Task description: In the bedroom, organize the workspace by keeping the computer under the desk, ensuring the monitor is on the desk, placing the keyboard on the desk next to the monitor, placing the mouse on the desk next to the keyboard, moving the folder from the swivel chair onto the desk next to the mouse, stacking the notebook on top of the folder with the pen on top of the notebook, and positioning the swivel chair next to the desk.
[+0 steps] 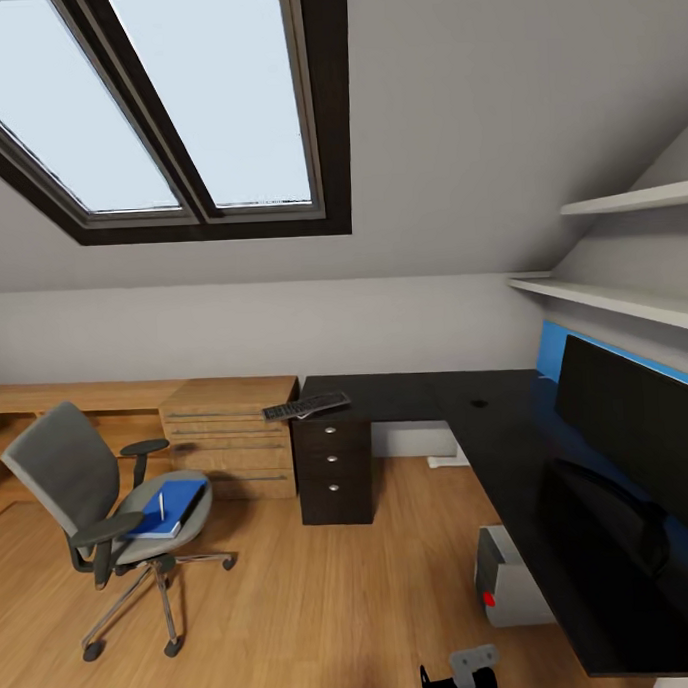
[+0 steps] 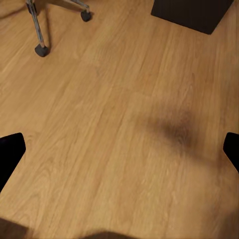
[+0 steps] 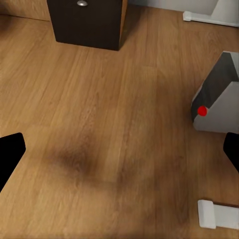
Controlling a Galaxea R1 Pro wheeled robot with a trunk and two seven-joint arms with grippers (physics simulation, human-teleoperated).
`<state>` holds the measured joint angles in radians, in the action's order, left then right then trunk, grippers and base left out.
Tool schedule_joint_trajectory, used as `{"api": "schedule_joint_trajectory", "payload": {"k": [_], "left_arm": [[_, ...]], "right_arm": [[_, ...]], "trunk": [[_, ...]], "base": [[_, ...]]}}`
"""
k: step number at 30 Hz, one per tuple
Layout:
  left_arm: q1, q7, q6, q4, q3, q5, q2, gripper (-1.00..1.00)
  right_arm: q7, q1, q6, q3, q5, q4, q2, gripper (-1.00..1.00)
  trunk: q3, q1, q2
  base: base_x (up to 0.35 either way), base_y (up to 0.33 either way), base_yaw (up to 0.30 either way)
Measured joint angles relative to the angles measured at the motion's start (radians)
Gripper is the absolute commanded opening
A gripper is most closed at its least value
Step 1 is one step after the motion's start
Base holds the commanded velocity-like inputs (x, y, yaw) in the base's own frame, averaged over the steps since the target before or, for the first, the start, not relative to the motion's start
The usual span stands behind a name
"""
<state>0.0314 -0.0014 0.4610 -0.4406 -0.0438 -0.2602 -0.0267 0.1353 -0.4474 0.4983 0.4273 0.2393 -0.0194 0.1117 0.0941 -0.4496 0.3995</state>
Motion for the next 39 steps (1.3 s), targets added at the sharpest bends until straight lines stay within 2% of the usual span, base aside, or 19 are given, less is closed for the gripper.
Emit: {"api": "schedule_joint_trajectory", "payload": {"k": [39], "left_arm": [[0.000,0.005,-0.004,0.005,-0.001,-0.003,0.001,1.00]], "right_arm": [[-0.001,0.000,0.001,0.002,-0.001,-0.001,0.003,1.00]], "trunk": [[0.000,0.000,0.000]], "base": [[0.000,0.000,0.000]]}}
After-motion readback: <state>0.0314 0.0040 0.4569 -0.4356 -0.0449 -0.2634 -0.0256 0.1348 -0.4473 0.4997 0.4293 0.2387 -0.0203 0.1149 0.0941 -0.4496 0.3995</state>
